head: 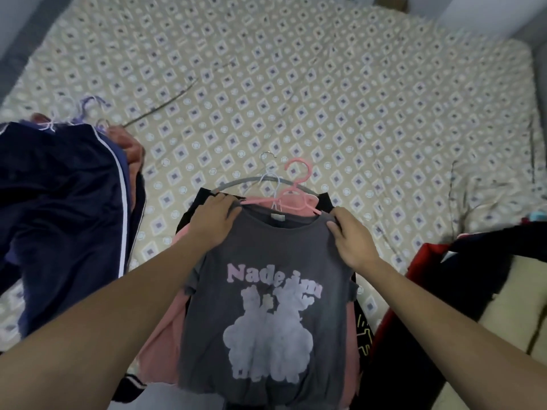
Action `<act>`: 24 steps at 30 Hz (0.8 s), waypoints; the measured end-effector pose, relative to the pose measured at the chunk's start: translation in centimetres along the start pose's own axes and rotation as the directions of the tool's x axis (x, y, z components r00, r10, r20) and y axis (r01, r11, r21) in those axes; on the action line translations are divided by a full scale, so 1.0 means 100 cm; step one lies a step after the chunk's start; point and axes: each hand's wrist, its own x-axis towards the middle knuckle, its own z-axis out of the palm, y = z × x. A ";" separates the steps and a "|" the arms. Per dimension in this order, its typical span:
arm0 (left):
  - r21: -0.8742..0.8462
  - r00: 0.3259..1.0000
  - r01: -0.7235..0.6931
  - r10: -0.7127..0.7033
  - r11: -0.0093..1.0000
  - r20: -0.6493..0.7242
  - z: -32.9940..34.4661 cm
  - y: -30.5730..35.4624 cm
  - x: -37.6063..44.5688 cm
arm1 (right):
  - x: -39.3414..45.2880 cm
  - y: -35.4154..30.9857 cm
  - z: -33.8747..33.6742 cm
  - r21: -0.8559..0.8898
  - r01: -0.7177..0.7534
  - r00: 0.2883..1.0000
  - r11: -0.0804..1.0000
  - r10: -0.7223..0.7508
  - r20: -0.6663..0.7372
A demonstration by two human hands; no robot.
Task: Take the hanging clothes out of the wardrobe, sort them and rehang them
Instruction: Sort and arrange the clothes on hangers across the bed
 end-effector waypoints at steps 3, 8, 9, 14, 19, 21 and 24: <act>-0.091 0.998 -0.035 0.030 0.995 -0.063 -0.029 0.020 -0.040 | -0.032 -0.024 -0.030 -0.004 0.072 0.997 0.997 -0.073 -0.015; -0.134 0.983 -0.081 0.057 0.988 -0.175 -0.080 0.058 -0.140 | -0.090 -0.059 -0.078 -0.013 0.208 0.978 0.978 -0.208 -0.001; -0.139 0.980 -0.080 0.052 0.987 -0.194 -0.090 0.066 -0.164 | -0.104 -0.070 -0.086 -0.004 0.241 0.971 0.971 -0.241 -0.004; -0.114 0.946 -0.038 -0.001 0.993 -0.324 -0.136 0.110 -0.289 | -0.182 -0.128 -0.130 0.022 0.425 0.905 0.905 -0.423 -0.049; -0.083 0.893 0.031 -0.065 0.996 -0.446 -0.154 0.148 -0.416 | -0.264 -0.170 -0.163 -0.003 0.608 0.792 0.794 -0.606 -0.079; -0.086 0.877 0.045 -0.081 0.995 -0.474 -0.154 0.165 -0.457 | -0.292 -0.182 -0.173 -0.033 0.652 0.755 0.758 -0.653 -0.066; -0.095 0.857 0.018 -0.064 0.995 -0.511 -0.155 0.190 -0.506 | -0.335 -0.191 -0.188 -0.045 0.673 0.737 0.739 -0.674 -0.055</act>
